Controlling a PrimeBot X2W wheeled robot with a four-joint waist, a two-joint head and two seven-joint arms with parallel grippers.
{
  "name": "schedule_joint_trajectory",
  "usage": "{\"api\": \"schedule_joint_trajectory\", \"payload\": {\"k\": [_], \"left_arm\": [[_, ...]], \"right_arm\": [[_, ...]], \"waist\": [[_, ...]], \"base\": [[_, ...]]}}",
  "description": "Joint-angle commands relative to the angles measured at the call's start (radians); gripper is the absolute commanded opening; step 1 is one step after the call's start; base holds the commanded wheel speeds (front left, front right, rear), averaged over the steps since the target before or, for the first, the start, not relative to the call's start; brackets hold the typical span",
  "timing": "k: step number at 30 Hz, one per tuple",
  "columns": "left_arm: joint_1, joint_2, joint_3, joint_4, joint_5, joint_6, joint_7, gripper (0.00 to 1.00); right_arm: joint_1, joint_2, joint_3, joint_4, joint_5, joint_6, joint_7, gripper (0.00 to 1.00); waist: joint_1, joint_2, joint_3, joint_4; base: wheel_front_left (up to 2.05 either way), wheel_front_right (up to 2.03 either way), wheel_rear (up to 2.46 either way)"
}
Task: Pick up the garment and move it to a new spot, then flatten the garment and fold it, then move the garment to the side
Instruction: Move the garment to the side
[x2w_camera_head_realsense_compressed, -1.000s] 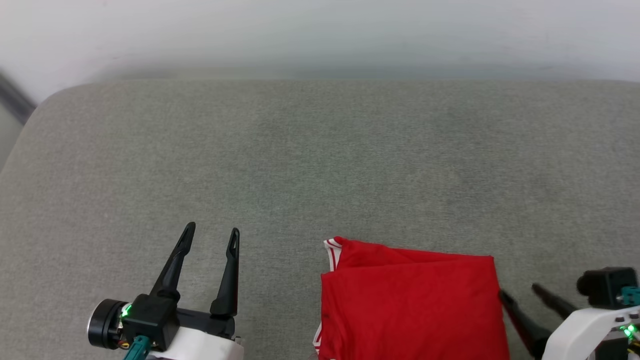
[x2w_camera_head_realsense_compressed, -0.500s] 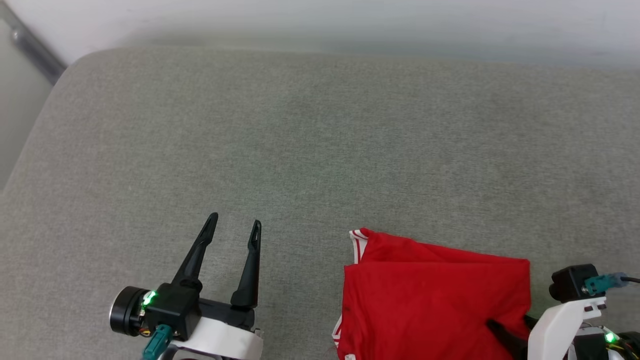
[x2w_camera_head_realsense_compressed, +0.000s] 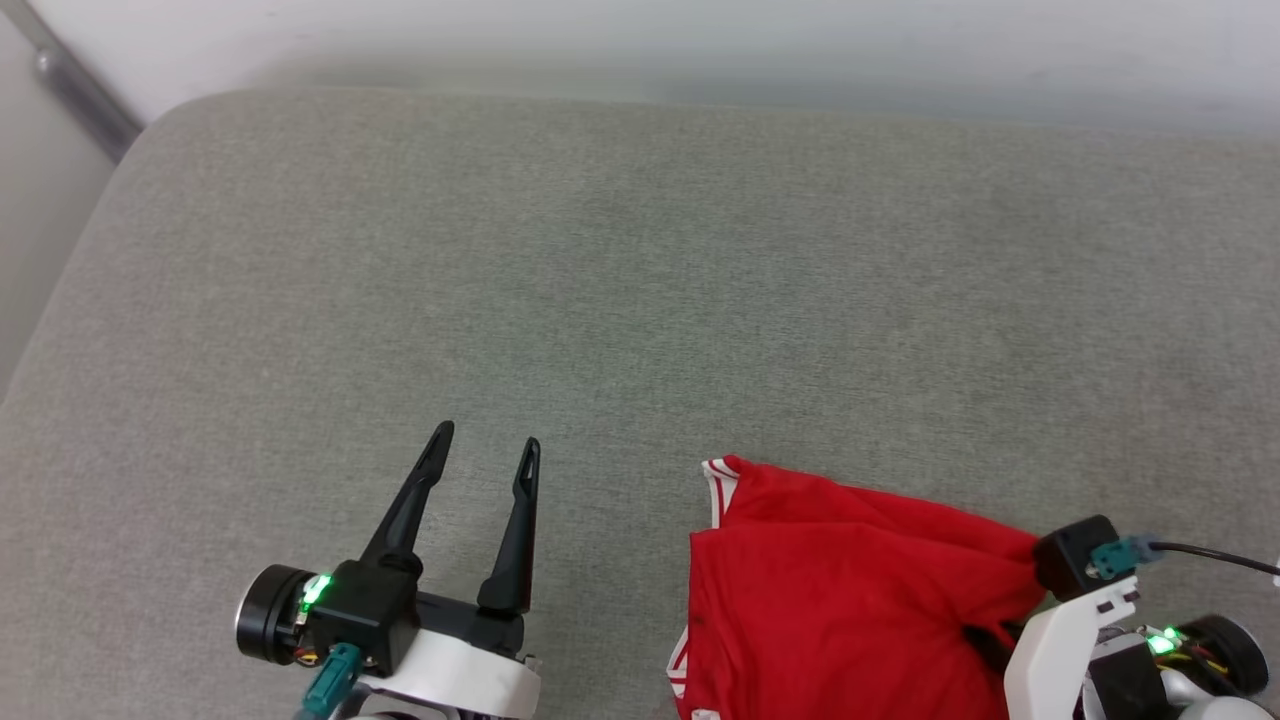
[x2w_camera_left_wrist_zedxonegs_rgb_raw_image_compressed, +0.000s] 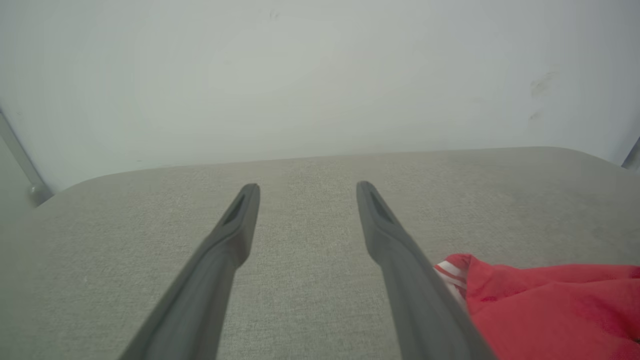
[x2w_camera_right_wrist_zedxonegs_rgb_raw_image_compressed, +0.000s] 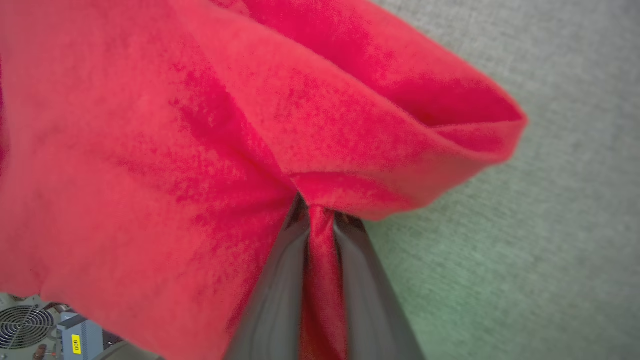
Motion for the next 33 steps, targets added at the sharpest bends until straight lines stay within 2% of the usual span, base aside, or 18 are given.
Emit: {"api": "schedule_joint_trajectory", "payload": {"k": [1,2,3,5,6,7,11,15,19,23,33], "left_arm": [[0.002,-0.001,-0.006,0.004,0.005,-0.003,-0.002,1.0],[0.005,-0.001,-0.01,0.008,0.01,-0.005,-0.002,1.0],[0.005,-0.001,-0.01,0.008,0.01,-0.005,-0.002,1.0],[0.007,-0.001,-0.02,0.01,0.012,-0.005,-0.002,1.0],[-0.005,-0.001,-0.042,0.01,0.009,-0.002,-0.002,1.0],[-0.035,-0.001,-0.082,0.014,0.014,-0.002,-0.002,1.0],[-0.083,-0.001,-0.134,0.025,0.028,-0.006,-0.002,1.0],[-0.146,0.0,-0.179,0.043,0.057,-0.012,-0.002,1.0],[-0.207,0.004,-0.222,0.054,0.078,-0.018,-0.002,1.0],[-0.283,0.008,-0.289,0.065,0.109,-0.025,-0.002,1.0],[-0.417,0.008,-0.405,0.085,0.133,-0.03,-0.002,1.0]], "right_arm": [[-0.023,-0.034,0.027,0.007,-0.031,-0.001,-0.015,0.0],[-0.04,-0.062,0.041,-0.007,-0.054,-0.001,-0.022,0.0],[-0.04,-0.062,0.041,-0.007,-0.054,-0.001,-0.022,0.0],[-0.074,-0.148,0.088,-0.034,-0.125,-0.001,-0.025,0.0],[-0.132,-0.24,0.162,-0.083,-0.179,-0.001,-0.024,0.0],[-0.198,-0.358,0.199,-0.116,-0.196,-0.001,-0.017,0.0],[-0.273,-0.491,0.241,-0.138,-0.198,-0.001,-0.016,0.0],[-0.34,-0.589,0.256,-0.106,-0.181,-0.001,-0.054,0.0],[-0.41,-0.658,0.266,-0.025,-0.186,-0.001,-0.147,0.0],[-0.472,-0.69,0.234,0.094,-0.18,-0.001,-0.254,0.0],[-0.592,-0.657,0.138,0.475,-0.234,-0.001,-0.478,0.0]], "waist": [[0.0001,0.0,-0.009,-0.022],[0.0001,0.0,-0.011,-0.034],[0.0001,0.0,-0.011,-0.034],[0.0001,0.0,-0.01,-0.063],[0.0001,0.0,0.005,-0.119],[0.0001,0.0,0.035,-0.176],[0.0001,0.0,0.089,-0.258],[0.0001,0.0,0.145,-0.329],[0.0001,0.0,0.208,-0.387],[0.0001,0.0,0.297,-0.419],[0.0001,0.0,0.432,-0.42]], "base": [[0.0,0.0,0.0],[0.0,0.0,0.0],[0.0,0.0,0.0],[0.0,0.0,0.0],[0.0,0.0,0.0],[0.0,0.0,0.0],[0.0,0.0,0.0],[0.0,0.0,0.0],[0.0,0.0,0.0],[0.0,0.0,0.0],[0.0,0.0,0.0]]}}
